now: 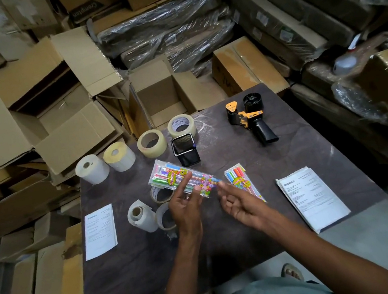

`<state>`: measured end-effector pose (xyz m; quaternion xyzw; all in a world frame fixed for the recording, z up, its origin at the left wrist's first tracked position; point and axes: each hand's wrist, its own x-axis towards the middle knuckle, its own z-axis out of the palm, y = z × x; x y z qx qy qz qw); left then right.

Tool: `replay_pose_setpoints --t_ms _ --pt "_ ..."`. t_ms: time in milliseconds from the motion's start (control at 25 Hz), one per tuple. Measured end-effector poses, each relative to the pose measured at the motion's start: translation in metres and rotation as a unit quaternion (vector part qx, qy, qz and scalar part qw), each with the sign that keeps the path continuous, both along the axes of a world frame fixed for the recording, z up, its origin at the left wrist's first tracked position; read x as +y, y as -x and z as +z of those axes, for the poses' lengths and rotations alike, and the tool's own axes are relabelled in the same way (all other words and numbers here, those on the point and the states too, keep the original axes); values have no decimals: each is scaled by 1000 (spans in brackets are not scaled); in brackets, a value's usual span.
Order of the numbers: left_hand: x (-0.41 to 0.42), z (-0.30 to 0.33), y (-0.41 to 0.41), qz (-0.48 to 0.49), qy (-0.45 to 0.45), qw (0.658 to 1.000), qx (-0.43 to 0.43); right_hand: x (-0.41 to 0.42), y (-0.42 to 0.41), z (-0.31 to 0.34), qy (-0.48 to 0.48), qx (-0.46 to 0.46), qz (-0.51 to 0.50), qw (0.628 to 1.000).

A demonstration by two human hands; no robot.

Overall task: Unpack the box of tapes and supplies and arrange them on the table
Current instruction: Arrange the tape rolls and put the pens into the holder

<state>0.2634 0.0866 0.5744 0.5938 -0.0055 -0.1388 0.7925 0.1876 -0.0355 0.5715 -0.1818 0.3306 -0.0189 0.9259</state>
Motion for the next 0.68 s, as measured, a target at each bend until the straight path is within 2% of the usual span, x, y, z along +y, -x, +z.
replay_pose_setpoints --t_ms 80,200,400,680 --pt "1 1 1 -2 -16 1000 -20 1 -1 0 24 4 -4 1000" --pt "0 8 3 -2 -70 995 -70 1 -6 1 -1 -20 -32 999" --pt "-3 24 3 -9 -145 975 -168 3 -12 3 -44 -7 -66 997" --pt "-7 37 4 -23 -195 948 -249 5 -12 6 -69 -43 -51 995"
